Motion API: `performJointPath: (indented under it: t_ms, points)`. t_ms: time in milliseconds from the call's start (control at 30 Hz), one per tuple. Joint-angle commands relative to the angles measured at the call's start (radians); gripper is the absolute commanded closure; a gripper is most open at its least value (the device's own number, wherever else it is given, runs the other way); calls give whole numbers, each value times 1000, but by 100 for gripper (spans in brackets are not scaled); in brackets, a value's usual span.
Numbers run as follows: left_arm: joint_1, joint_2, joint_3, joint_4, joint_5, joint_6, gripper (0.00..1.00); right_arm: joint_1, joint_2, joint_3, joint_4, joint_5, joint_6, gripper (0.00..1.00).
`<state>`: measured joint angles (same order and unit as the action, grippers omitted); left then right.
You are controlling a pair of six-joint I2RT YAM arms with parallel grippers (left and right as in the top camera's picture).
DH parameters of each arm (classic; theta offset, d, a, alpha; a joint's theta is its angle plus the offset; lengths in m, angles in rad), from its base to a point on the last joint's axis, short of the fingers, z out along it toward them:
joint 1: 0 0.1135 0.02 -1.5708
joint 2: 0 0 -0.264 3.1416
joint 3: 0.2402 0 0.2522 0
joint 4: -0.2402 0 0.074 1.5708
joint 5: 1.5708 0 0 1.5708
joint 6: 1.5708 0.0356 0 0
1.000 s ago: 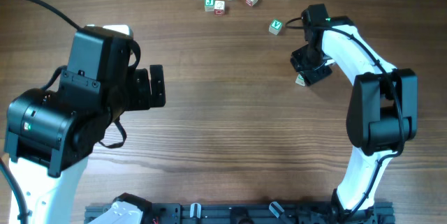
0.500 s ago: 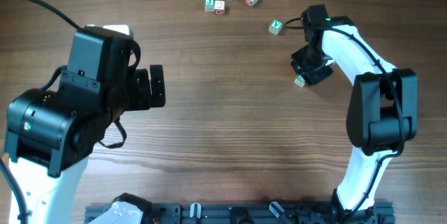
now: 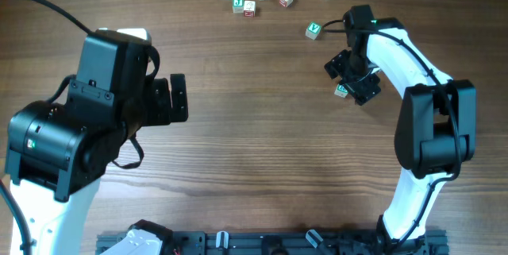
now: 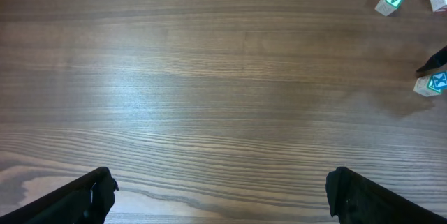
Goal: Form a tower
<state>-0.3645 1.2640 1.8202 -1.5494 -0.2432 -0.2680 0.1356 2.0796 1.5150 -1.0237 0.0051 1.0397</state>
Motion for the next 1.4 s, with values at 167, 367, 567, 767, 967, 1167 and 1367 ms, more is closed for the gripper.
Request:
performJointPath:
  t_ms: [167,367,567,767,967,1167,1367]
  points:
    - [3,-3,-4,-1,-16,-12,0,3,-36,61,-28,21,-126,0]
    - [3,-3,-4,-1,-16,-12,0,3,-58,225,-162,26,-476,0]
    - [3,-3,-4,-1,-16,-12,0,4,-58,179,-152,24,-906,0]
    - [3,-3,-4,-1,-16,-12,0,4,-58,73,-87,-27,-1070,0]
    - [3,-3,-4,-1,-16,-12,0,3,-56,60,-64,-24,-1101,23]
    - [3,-3,-4,-1,-16,-12,0,3,-54,27,-39,-21,-1115,35]
    - [3,-3,-4,-1,-16,-12,0,2,-54,27,-35,-1,-1107,55]
